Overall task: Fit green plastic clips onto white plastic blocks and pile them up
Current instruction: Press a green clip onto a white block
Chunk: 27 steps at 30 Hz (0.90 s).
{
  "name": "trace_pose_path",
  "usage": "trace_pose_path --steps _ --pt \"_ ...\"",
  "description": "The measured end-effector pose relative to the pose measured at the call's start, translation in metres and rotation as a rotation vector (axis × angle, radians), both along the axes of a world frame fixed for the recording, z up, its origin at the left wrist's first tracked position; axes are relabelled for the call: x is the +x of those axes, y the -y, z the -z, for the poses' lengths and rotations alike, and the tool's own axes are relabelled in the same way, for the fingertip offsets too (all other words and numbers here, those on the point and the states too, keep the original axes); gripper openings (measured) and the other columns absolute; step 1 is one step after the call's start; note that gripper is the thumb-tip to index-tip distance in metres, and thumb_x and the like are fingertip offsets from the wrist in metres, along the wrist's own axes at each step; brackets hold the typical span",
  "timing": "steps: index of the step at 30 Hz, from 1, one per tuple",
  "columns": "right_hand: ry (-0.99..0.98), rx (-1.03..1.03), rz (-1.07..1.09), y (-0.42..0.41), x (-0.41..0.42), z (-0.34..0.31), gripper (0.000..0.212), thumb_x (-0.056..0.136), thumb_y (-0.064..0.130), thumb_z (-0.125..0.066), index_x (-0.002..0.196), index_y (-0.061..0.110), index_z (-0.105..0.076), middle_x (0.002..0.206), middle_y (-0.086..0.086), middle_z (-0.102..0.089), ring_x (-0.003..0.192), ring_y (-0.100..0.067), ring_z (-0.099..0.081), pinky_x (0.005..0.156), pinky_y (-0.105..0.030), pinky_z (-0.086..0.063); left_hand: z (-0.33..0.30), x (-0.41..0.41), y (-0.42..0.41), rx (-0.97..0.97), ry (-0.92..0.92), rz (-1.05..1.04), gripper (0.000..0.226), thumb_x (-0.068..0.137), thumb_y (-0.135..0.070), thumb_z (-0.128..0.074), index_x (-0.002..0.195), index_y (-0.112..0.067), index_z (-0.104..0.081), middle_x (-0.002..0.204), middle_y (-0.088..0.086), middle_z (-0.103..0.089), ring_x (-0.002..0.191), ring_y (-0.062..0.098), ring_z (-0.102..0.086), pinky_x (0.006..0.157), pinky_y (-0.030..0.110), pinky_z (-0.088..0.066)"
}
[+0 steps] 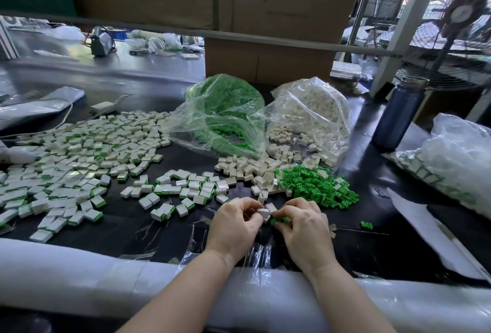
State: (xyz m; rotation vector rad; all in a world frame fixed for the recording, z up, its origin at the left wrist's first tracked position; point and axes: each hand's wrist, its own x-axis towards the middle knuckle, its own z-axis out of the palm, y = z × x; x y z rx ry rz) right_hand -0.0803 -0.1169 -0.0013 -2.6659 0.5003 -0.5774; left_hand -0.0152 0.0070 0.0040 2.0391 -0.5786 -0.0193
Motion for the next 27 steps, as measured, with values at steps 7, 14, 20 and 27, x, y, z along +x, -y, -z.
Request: trace_pose_path --steps 7,14,20,27 --pt "0.137 0.067 -0.017 0.001 -0.001 -0.001 0.007 0.086 0.02 -0.065 0.088 0.019 -0.071 0.095 0.009 -0.059 0.094 -0.013 -0.048 0.085 -0.026 -0.033 0.001 0.0 0.0 -0.057 -0.034 0.05 0.01 0.086 -0.018 -0.062 0.089 -0.023 -0.07 0.075 -0.012 -0.066 0.067 -0.002 -0.059 0.062 0.007 -0.045" --pt "0.35 0.528 -0.065 0.001 -0.008 -0.008 0.02 0.087 0.004 -0.061 0.087 0.024 -0.064 0.078 0.011 -0.066 0.074 -0.001 -0.06 0.068 -0.01 -0.045 0.002 0.0 0.001 -0.154 -0.097 0.135 0.016 0.088 -0.014 -0.059 0.093 -0.026 -0.068 0.078 -0.007 -0.063 0.059 0.0 -0.051 0.055 0.01 -0.04" --pt "0.385 0.699 -0.122 0.002 -0.01 -0.011 0.028 0.085 0.001 -0.063 0.081 0.027 -0.068 0.071 0.009 -0.069 0.065 0.0 -0.06 0.066 -0.016 -0.05 0.001 0.0 0.0 -0.215 -0.172 0.182 0.014 0.09 -0.013 -0.059 0.099 -0.022 -0.065 0.082 -0.002 -0.066 0.073 0.01 -0.061 0.068 0.02 -0.053" --pt "0.408 0.896 -0.15 0.002 -0.01 -0.011 0.019 0.08 -0.007 -0.065 0.077 0.012 -0.066 0.069 -0.001 -0.071 0.064 -0.01 -0.066 0.061 -0.016 -0.052 -0.002 0.001 0.0 -0.308 -0.264 0.164 0.008 0.088 -0.01 -0.059 0.088 -0.015 -0.065 0.084 0.008 -0.07 0.082 0.022 -0.066 0.079 0.032 -0.055"
